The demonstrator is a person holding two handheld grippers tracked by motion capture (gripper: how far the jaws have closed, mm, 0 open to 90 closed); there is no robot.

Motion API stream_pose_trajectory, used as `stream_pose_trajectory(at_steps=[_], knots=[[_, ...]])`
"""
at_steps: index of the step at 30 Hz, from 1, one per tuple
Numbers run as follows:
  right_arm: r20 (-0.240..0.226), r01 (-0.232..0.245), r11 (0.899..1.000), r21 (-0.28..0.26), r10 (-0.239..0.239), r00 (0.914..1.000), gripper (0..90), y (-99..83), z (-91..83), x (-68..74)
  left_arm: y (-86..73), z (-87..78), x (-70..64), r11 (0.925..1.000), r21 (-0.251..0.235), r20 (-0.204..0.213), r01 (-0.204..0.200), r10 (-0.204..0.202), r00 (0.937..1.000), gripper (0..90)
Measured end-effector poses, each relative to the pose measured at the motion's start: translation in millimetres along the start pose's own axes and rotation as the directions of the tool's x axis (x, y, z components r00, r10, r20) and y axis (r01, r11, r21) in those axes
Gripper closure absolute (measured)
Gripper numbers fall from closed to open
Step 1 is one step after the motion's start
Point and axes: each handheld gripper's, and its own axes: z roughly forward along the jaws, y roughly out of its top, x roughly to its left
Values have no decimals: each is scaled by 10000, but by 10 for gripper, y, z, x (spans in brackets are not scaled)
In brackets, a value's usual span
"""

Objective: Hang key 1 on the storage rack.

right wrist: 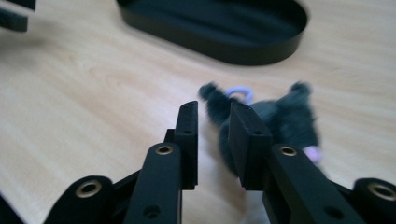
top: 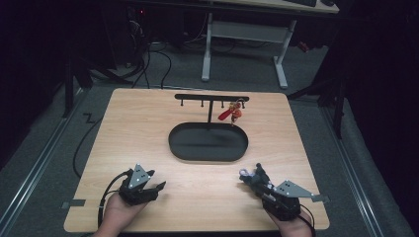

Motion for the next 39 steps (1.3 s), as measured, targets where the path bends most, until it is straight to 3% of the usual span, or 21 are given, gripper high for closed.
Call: stream_pose_trajectory(at_steps=[4, 8, 10, 15, 19, 25, 28, 33, 39], knots=[[629, -291, 9975, -637, 332, 9975, 684, 40, -105, -113, -30, 18, 56, 9998, 96, -38, 196, -196, 9998, 364], [1497, -677, 9930, -965, 817, 9854, 667, 12, -196, -285, -29, 16, 101, 9980, 17, 131, 634, -634, 9979, 344], [1813, -864, 9922, -893, 1015, 9782, 662, -21, -215, -360, -17, 6, 101, 9971, -114, 221, 754, -751, 9969, 339], [2472, -1275, 9905, -518, 1364, 9593, 646, -103, -241, -475, -9, 30, 88, 9980, -95, 447, 622, -617, 9971, 334], [2811, -1381, 9904, 20, 1320, 9506, 626, -140, -212, -521, 26, 29, 65, 9985, -232, 475, 503, -492, 9977, 330], [2758, -1708, 9820, 813, 1425, 9506, 613, -126, -161, -559, 49, 84, 18, 9999, -58, 582, 124, -120, 9982, 324], [2899, -1930, 9715, 1373, 1469, 9457, 616, -101, -144, -604, 54, 90, 7, 10000, -26, 638, 40, -39, 9980, 325], [2949, -2093, 9600, 1861, 1487, 9439, 616, 9, -199, -679, 53, 87, -10, 10000, -21, 669, 10, -9, 9978, 325], [2812, -2052, 9455, 2529, 1312, 9506, 603, 147, -239, -733, 54, 81, -10, 10000, -38, 695, 22, -19, 9976, 327]])
